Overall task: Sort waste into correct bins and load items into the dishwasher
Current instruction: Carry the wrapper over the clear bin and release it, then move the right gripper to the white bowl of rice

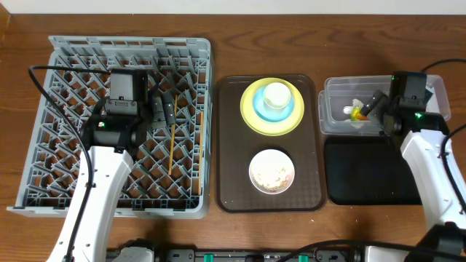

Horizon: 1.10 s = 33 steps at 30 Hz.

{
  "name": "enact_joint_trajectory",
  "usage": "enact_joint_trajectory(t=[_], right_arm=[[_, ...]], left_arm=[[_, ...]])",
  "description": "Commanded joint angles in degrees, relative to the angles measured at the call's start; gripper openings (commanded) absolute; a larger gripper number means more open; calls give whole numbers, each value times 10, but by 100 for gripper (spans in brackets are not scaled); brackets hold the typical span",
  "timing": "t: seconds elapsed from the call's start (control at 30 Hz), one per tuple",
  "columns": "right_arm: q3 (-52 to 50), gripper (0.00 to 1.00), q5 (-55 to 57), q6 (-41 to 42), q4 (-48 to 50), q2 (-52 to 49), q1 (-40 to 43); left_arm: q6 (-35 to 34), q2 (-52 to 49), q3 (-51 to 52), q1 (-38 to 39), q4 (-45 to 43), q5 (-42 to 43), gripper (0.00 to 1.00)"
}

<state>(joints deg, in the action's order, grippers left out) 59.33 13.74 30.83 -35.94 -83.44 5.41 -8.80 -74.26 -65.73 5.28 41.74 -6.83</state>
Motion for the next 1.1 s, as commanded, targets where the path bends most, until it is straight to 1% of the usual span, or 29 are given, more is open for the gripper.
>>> enact_joint_trajectory(t=[0.0, 0.03, 0.07, 0.13, 0.23, 0.33, 0.5, 0.6, 0.67, 0.87, 1.07], right_arm=[[30, 80, -131, -109, -12, 48, 2], [34, 70, -155, -116, -17, 56, 2], [45, 52, -184, -116, -36, 72, 2], [57, 41, -203, -116, -59, 83, 2], [81, 20, -238, -119, -107, 90, -2], [93, 8, -278, -145, -148, 90, -16], [82, 5, -318, -146, -207, 87, -61], [73, 6, -324, -146, -232, 85, -119], [70, 2, -324, -146, -239, 85, -160], [59, 1, -311, -145, -207, 77, -297], [42, 1, -217, -82, -174, 49, -404]], left_arm=[[-1, 1, -2, -2, 0, -7, 94], [-1, 1, -2, -2, 0, -7, 94], [-1, 1, -2, -2, 0, -7, 95], [-1, 1, -2, -2, 0, -7, 94], [-1, 1, -2, -2, 0, -7, 94], [-1, 1, -2, -2, 0, -7, 94], [-1, 1, -2, -2, 0, -7, 94], [-1, 1, -2, -2, 0, -7, 94], [-1, 1, -2, -2, 0, -7, 94], [-1, 1, -2, -2, 0, -7, 95], [-1, 1, -2, -2, 0, -7, 94]])
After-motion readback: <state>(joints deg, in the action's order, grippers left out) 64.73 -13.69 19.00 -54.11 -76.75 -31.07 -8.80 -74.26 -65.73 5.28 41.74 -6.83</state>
